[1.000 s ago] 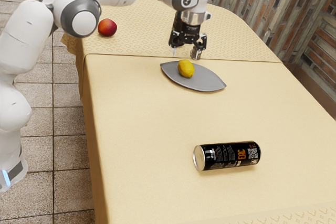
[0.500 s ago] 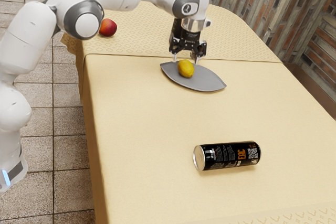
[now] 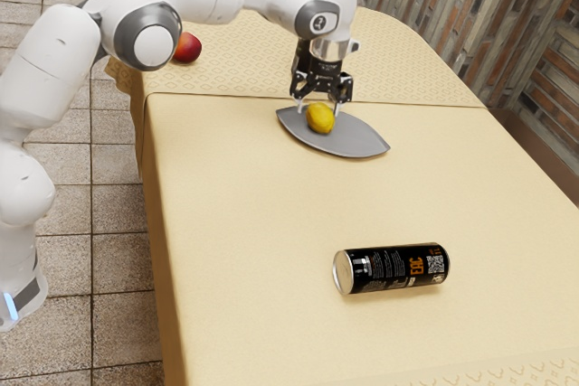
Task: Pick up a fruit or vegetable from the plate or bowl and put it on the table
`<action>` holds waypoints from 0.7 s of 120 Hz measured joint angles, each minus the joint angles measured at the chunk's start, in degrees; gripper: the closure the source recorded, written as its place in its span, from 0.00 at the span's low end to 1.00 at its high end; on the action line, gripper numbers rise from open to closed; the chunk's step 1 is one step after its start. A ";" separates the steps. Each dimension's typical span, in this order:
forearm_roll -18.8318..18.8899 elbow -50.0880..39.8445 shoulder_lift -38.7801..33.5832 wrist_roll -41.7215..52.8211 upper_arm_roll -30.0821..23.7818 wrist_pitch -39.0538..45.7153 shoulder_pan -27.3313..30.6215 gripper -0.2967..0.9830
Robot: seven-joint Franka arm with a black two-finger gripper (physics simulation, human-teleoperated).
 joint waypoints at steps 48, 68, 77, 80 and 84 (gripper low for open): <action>0.18 0.20 1.09 0.43 0.26 1.64 0.04 0.46; 0.30 1.27 0.91 1.00 0.54 1.97 0.11 0.51; 0.29 1.56 0.66 1.31 0.55 2.06 0.18 0.52; 0.29 1.63 0.55 1.41 0.53 2.08 0.18 0.54; 0.31 1.73 0.47 1.56 0.50 2.09 0.19 0.56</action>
